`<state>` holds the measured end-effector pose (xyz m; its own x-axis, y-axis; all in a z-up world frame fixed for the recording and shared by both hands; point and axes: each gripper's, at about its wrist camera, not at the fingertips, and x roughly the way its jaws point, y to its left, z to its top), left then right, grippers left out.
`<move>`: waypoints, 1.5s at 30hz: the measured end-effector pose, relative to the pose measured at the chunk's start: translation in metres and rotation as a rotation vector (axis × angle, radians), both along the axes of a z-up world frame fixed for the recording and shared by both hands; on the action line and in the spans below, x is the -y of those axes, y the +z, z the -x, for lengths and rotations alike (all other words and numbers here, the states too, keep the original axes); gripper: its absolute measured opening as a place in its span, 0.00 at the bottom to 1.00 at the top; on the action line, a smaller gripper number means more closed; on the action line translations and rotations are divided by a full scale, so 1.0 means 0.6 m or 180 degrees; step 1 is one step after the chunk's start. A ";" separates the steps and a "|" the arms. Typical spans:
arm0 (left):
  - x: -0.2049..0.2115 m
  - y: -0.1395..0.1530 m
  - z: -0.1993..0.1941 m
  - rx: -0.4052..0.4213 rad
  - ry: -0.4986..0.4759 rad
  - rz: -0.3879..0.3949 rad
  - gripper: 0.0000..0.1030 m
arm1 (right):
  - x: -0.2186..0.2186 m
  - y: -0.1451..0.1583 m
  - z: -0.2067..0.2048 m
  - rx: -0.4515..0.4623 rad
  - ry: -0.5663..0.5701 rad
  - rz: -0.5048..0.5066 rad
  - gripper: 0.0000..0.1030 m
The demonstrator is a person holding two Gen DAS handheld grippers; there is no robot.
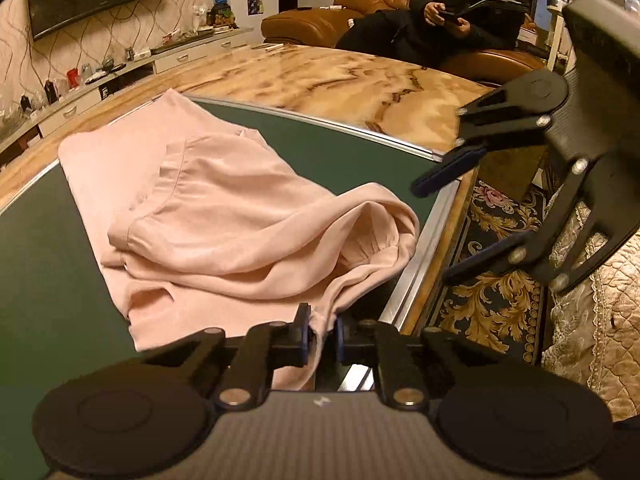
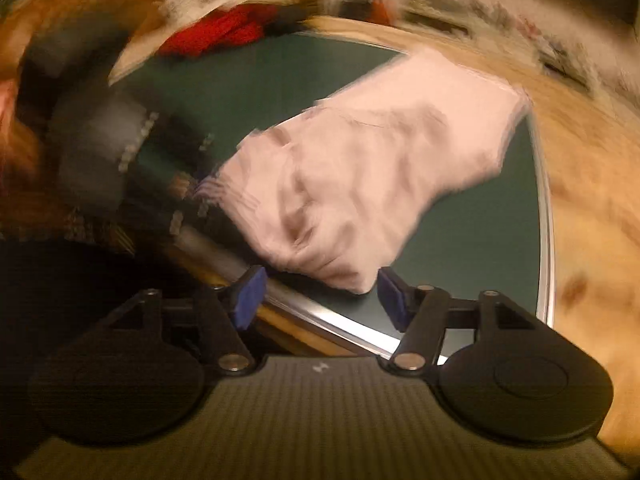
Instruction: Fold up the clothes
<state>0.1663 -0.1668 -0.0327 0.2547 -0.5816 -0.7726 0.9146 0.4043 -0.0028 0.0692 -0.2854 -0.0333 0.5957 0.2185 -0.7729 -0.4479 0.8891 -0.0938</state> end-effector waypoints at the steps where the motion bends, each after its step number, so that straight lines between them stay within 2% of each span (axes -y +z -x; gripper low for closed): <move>1: 0.001 0.002 -0.002 0.0006 -0.0008 -0.0005 0.13 | -0.009 -0.007 0.001 0.0073 0.0137 0.0176 0.69; 4: 0.003 0.006 -0.006 0.0004 -0.0033 -0.0009 0.13 | -0.026 -0.024 -0.015 0.0268 0.0262 0.0523 0.69; 11: 0.003 0.008 -0.008 -0.0008 -0.0072 -0.0021 0.13 | -0.051 -0.033 -0.048 0.0477 0.0670 0.0436 0.69; 15: 0.001 0.007 -0.012 -0.0020 -0.0053 -0.0012 0.13 | -0.054 -0.043 -0.063 0.0416 0.0657 0.0419 0.69; 16: 0.001 0.006 -0.013 -0.0024 -0.0041 -0.0011 0.13 | -0.053 -0.046 -0.067 0.0399 0.0634 0.0425 0.66; 17: 0.000 0.005 -0.013 -0.0035 -0.0030 -0.0008 0.13 | -0.051 -0.047 -0.068 0.0384 0.0618 0.0403 0.60; 18: -0.001 0.005 -0.013 -0.0049 -0.0024 0.0000 0.14 | -0.048 -0.047 -0.066 0.0370 0.0607 0.0353 0.42; 19: -0.001 0.003 -0.013 -0.0047 0.0001 -0.0001 0.17 | -0.045 -0.046 -0.065 0.0357 0.0597 0.0302 0.31; 20: -0.002 0.002 -0.012 -0.0042 0.0029 -0.0004 0.18 | -0.041 -0.046 -0.063 0.0343 0.0587 0.0251 0.28; 21: -0.002 0.001 -0.012 -0.0014 0.0086 -0.0023 0.33 | -0.041 -0.046 -0.062 0.0323 0.0586 0.0229 0.22; 22: -0.003 -0.001 -0.013 0.0036 0.0161 -0.0053 0.57 | -0.043 -0.048 -0.059 0.0299 0.0599 0.0245 0.18; 24: -0.007 -0.003 -0.010 0.0200 0.0280 -0.0101 0.77 | -0.048 -0.048 -0.055 0.0300 0.0615 0.0274 0.17; 26: -0.009 -0.008 -0.009 0.0277 0.0256 -0.0172 0.76 | -0.048 -0.044 -0.053 0.0301 0.0598 0.0238 0.15; 27: -0.009 -0.012 -0.009 0.0286 0.0220 -0.0212 0.70 | -0.048 -0.041 -0.053 0.0303 0.0574 0.0218 0.15; 28: -0.009 -0.015 -0.008 0.0289 0.0170 -0.0241 0.51 | -0.047 -0.038 -0.052 0.0302 0.0545 0.0205 0.15; 30: -0.008 -0.023 -0.010 0.0244 0.0103 -0.0308 0.23 | -0.046 -0.033 -0.051 0.0301 0.0494 0.0186 0.15; 32: -0.009 -0.027 -0.011 0.0207 0.0065 -0.0334 0.16 | -0.047 -0.031 -0.051 0.0300 0.0469 0.0190 0.15; 33: -0.011 -0.027 -0.009 0.0203 0.0047 -0.0338 0.10 | -0.048 -0.030 -0.050 0.0299 0.0456 0.0194 0.15; 36: -0.022 -0.020 -0.003 0.0145 -0.0038 -0.0303 0.05 | -0.050 -0.028 -0.045 0.0262 0.0424 0.0182 0.15; 45: -0.071 0.024 0.023 -0.0113 -0.0226 -0.0148 0.04 | -0.043 0.002 -0.015 0.0113 0.0473 0.0022 0.15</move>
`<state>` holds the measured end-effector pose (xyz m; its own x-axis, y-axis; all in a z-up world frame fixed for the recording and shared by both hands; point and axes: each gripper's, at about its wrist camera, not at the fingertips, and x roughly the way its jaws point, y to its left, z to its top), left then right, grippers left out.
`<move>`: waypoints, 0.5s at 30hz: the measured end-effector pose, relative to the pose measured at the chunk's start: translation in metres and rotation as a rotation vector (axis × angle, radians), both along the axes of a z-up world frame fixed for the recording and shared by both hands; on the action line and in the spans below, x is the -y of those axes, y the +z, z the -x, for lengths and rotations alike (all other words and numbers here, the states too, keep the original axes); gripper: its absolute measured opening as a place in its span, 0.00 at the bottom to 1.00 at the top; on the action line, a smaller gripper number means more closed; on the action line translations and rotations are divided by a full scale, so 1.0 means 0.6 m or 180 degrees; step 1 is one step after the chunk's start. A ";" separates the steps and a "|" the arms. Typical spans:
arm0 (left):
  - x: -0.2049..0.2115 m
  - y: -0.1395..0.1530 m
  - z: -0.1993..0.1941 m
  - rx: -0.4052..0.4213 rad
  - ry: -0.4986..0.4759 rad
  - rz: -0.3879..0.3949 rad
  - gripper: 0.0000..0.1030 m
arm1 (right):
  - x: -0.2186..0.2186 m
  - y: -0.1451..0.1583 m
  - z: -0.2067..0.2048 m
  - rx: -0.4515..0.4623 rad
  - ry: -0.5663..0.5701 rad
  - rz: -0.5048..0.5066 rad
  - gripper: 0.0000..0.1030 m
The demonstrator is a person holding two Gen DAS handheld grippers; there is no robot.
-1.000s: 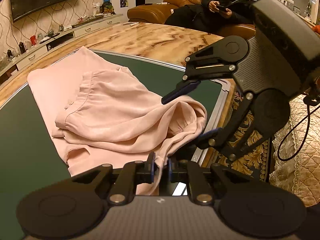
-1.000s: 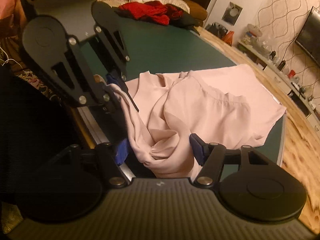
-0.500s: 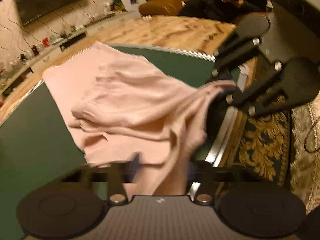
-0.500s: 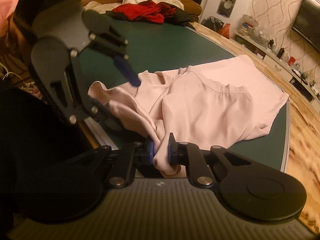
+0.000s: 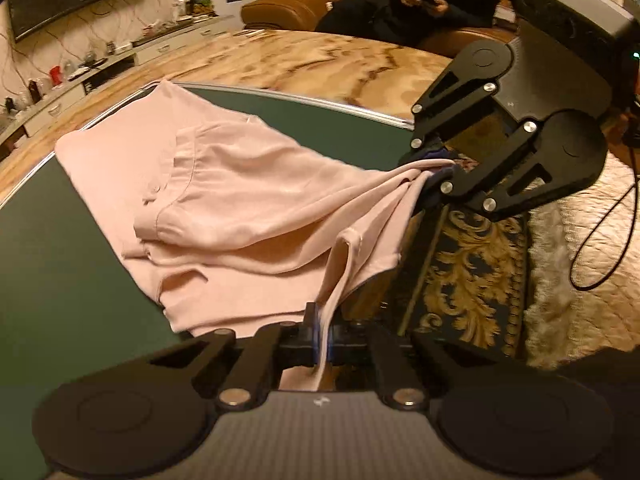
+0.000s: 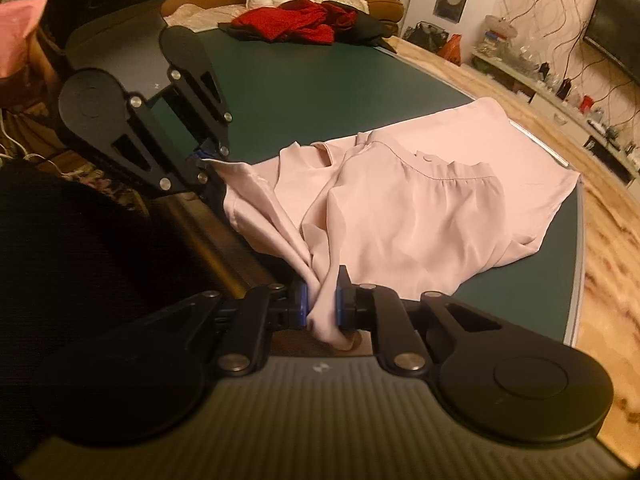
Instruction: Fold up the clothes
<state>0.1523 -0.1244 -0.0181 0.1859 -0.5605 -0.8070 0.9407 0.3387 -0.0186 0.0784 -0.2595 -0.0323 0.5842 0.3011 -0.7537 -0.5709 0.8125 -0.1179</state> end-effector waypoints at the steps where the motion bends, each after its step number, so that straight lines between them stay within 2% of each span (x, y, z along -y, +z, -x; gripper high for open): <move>1: -0.006 0.007 0.006 -0.0037 -0.0016 0.0024 0.04 | -0.001 0.008 0.006 -0.0013 0.0013 -0.0026 0.15; 9: -0.056 0.054 0.030 -0.0535 -0.0089 0.0229 0.04 | -0.014 0.074 0.052 -0.0289 0.0291 -0.0206 0.14; 15: -0.060 0.066 -0.037 -0.0825 -0.0186 0.0259 0.04 | 0.003 0.117 0.022 -0.0487 0.0327 -0.0472 0.14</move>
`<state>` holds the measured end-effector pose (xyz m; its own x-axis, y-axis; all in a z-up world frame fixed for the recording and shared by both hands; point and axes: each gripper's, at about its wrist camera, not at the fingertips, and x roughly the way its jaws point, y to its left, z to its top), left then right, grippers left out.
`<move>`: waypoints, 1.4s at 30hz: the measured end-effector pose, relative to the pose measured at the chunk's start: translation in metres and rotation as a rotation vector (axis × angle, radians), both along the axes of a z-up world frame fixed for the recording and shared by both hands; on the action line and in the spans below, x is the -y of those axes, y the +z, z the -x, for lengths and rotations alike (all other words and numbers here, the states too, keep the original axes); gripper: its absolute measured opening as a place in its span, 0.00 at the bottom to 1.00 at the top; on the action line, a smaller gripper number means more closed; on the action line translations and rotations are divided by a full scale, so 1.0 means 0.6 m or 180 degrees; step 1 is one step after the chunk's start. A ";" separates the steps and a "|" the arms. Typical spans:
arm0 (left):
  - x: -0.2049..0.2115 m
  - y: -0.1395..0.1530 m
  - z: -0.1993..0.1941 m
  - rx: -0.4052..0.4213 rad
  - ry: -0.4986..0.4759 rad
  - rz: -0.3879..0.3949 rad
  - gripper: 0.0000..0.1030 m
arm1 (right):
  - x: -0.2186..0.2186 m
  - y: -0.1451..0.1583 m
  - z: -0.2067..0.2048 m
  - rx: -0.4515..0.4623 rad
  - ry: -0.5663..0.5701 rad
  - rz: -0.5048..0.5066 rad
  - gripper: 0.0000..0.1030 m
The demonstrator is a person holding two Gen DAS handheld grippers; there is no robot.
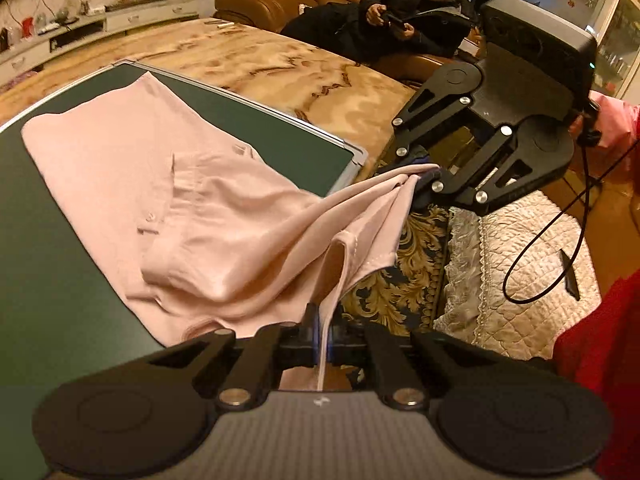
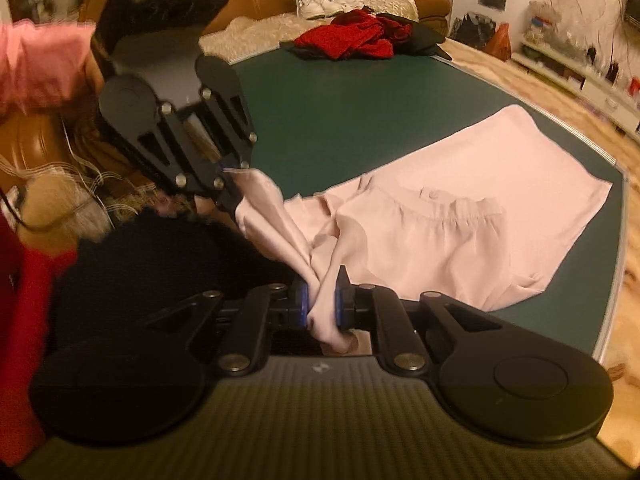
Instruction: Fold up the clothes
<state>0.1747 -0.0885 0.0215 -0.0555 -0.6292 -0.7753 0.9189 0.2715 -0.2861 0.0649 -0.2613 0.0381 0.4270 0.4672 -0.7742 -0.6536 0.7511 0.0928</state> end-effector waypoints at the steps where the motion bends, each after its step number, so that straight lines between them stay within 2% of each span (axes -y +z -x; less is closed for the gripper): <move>1: 0.006 -0.004 -0.024 -0.0040 -0.0004 -0.0002 0.04 | 0.007 0.004 -0.016 -0.0052 0.0004 -0.0046 0.13; 7: 0.043 -0.031 -0.165 -0.0231 -0.0037 -0.0017 0.04 | 0.075 -0.002 -0.150 -0.0427 -0.0162 -0.0312 0.13; 14: 0.113 -0.077 -0.321 -0.0430 -0.0062 -0.0131 0.06 | 0.176 -0.060 -0.312 -0.0872 -0.0544 -0.0756 0.13; 16: 0.126 -0.089 -0.357 -0.0422 -0.0034 -0.0203 0.19 | 0.202 -0.081 -0.347 -0.0982 -0.0642 -0.0869 0.13; 17: 0.131 -0.095 -0.375 -0.0409 -0.0011 -0.0244 0.22 | 0.211 -0.091 -0.360 -0.1024 -0.0672 -0.0920 0.13; 21: 0.134 -0.118 -0.423 -0.0391 0.0209 -0.0319 0.44 | 0.247 -0.125 -0.405 -0.1155 -0.0830 -0.1132 0.13; 23: 0.129 -0.124 -0.433 -0.0333 0.0290 -0.0334 0.45 | 0.254 -0.142 -0.421 -0.1177 -0.0891 -0.1151 0.13; 26: 0.108 -0.126 -0.441 -0.0249 0.0545 -0.0330 0.52 | 0.255 -0.162 -0.438 -0.1142 -0.1017 -0.1089 0.18; 27: 0.099 -0.125 -0.444 -0.0248 0.0623 -0.0303 0.54 | 0.254 -0.167 -0.441 -0.1135 -0.1078 -0.1056 0.21; 28: 0.091 -0.125 -0.443 -0.0262 0.0693 -0.0295 0.55 | 0.254 -0.174 -0.443 -0.1175 -0.1135 -0.1028 0.32; 30: 0.084 -0.129 -0.436 -0.0322 0.0696 -0.0276 0.58 | 0.255 -0.182 -0.440 -0.1267 -0.1198 -0.1102 0.37; 36: 0.063 -0.137 -0.419 -0.0310 0.0797 -0.0204 0.59 | 0.277 -0.193 -0.423 -0.1373 -0.1368 -0.1346 0.41; 38: 0.058 -0.138 -0.420 -0.0344 0.0892 -0.0135 0.55 | 0.280 -0.191 -0.418 -0.1374 -0.1438 -0.1368 0.42; 41: 0.061 -0.143 -0.424 -0.0328 0.0973 -0.0103 0.37 | 0.285 -0.191 -0.408 -0.1392 -0.1572 -0.1443 0.45; 42: 0.063 -0.145 -0.425 -0.0322 0.0996 -0.0098 0.24 | 0.286 -0.192 -0.404 -0.1393 -0.1615 -0.1468 0.46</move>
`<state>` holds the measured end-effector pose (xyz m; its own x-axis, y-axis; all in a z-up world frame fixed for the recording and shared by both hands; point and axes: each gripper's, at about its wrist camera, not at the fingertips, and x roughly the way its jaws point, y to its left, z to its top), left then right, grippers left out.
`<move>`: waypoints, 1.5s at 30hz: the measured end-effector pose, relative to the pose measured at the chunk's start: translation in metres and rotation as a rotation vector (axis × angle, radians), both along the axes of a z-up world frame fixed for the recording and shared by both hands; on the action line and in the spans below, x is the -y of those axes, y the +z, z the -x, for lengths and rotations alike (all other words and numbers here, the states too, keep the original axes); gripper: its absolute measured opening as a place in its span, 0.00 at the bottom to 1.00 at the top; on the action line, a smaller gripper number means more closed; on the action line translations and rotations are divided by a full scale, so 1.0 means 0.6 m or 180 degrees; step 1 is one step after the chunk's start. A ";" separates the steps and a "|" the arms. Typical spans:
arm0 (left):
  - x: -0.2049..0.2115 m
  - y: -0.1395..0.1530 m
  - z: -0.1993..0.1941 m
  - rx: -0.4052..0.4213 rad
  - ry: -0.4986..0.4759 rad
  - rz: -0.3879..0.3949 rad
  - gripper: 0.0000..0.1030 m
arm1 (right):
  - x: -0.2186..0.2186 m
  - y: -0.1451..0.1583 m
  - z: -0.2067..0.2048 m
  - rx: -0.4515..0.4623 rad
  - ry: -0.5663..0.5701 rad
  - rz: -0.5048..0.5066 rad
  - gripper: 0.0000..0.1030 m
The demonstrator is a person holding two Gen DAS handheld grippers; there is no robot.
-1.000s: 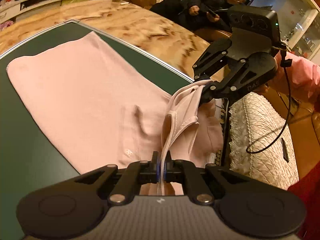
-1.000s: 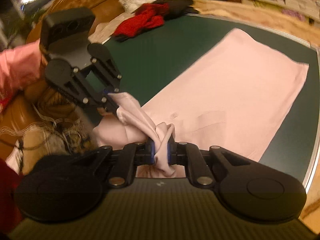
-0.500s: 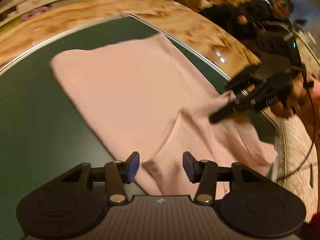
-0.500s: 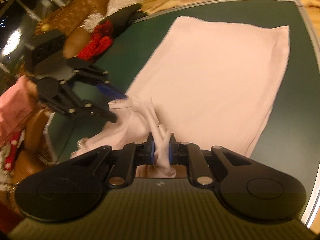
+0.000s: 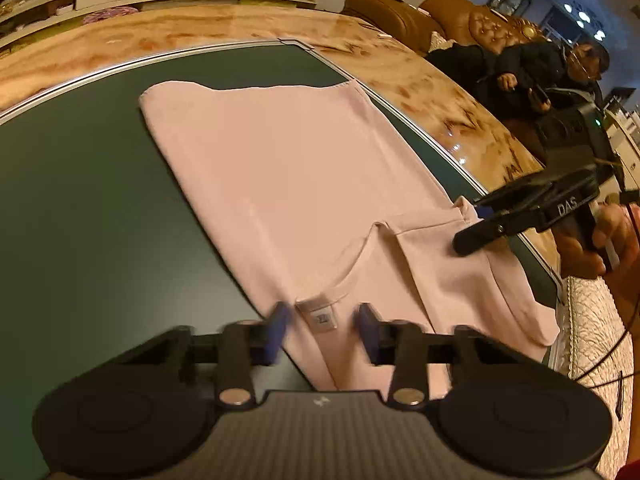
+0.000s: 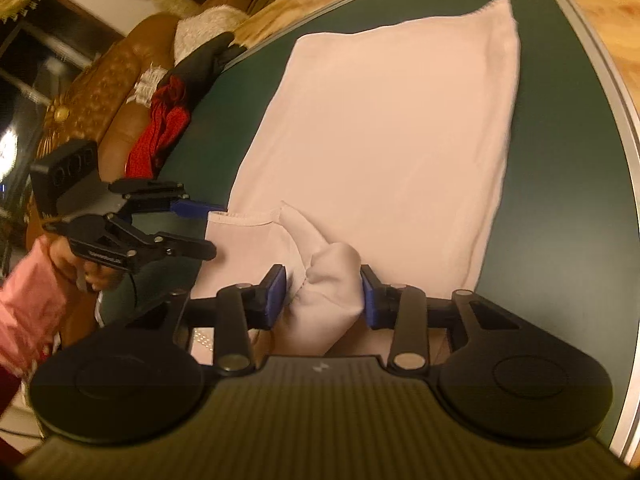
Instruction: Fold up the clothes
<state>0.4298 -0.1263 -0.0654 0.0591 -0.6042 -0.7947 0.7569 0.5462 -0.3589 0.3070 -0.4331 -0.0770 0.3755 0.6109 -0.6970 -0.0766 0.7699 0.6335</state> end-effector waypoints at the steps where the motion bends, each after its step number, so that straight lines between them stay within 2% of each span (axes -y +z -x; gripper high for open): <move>1: 0.000 -0.001 0.002 0.0034 0.0029 -0.0016 0.21 | -0.001 0.000 0.003 -0.0002 -0.0044 0.0001 0.47; 3: 0.000 -0.003 0.006 0.0098 0.0086 -0.0039 0.16 | -0.007 0.000 0.004 0.0009 -0.0138 0.0045 0.47; 6: -0.001 0.003 0.018 0.0240 0.0204 -0.0077 0.13 | -0.028 0.009 0.009 0.0197 -0.0233 0.0332 0.47; 8: -0.002 0.007 0.025 0.0349 0.0261 -0.0137 0.13 | -0.047 0.015 0.012 0.0325 -0.0132 0.0522 0.36; 9: -0.001 0.008 0.027 0.0388 0.0278 -0.0161 0.13 | -0.057 0.018 0.013 0.0381 -0.0074 0.0608 0.26; 14: -0.001 0.006 0.036 0.0621 0.0540 -0.0291 0.22 | -0.067 0.015 0.014 0.0498 -0.0193 0.0855 0.26; 17: -0.004 0.013 0.051 0.0738 0.0658 -0.0346 0.31 | -0.065 0.018 0.027 0.0566 -0.0157 0.0908 0.37; 18: -0.005 0.016 0.058 0.0814 0.0695 -0.0404 0.32 | -0.065 0.021 0.030 0.0557 -0.0171 0.0949 0.47; 20: -0.014 0.032 0.077 0.0939 0.0716 -0.0337 0.32 | -0.063 0.029 0.036 0.0551 -0.0221 0.1034 0.51; 21: -0.019 0.042 0.088 0.0981 0.0709 -0.0265 0.32 | -0.060 0.035 0.042 0.0579 -0.0283 0.1079 0.51; 24: -0.018 0.075 0.145 0.1017 0.0356 -0.0008 0.32 | -0.064 0.073 0.089 0.0852 -0.0424 0.1230 0.51; 28: 0.005 0.078 0.214 0.1050 0.0015 -0.0079 0.32 | -0.110 0.113 0.159 0.1212 -0.0204 0.1343 0.51; 30: 0.006 0.069 0.228 0.0905 -0.0011 -0.0064 0.32 | -0.134 0.121 0.189 0.1297 -0.0062 0.1323 0.51; 33: 0.005 0.041 0.246 0.0826 -0.0018 -0.0204 0.32 | -0.158 0.102 0.206 0.1195 0.0082 0.1238 0.51; 35: -0.002 0.032 0.254 0.0804 -0.0009 -0.0184 0.32 | -0.162 0.081 0.221 0.1108 0.0118 0.1312 0.50; 36: -0.005 0.028 0.257 0.0807 -0.0018 -0.0164 0.32 | -0.161 0.069 0.228 0.1055 0.0100 0.1335 0.47; 37: -0.008 0.025 0.262 0.0839 -0.0017 -0.0178 0.34 | -0.159 0.058 0.234 0.0989 0.0084 0.1348 0.38; 39: -0.008 0.016 0.265 0.0859 0.0026 -0.0207 0.35 | -0.150 0.038 0.248 0.0891 0.0013 0.1392 0.32; 44: -0.017 0.030 0.258 0.0901 0.0145 -0.0061 0.37 | -0.139 0.031 0.265 0.0918 -0.0160 0.1288 0.33; 45: -0.019 0.037 0.257 0.0935 0.0166 -0.0054 0.37 | -0.140 0.034 0.265 0.0906 -0.0170 0.1302 0.36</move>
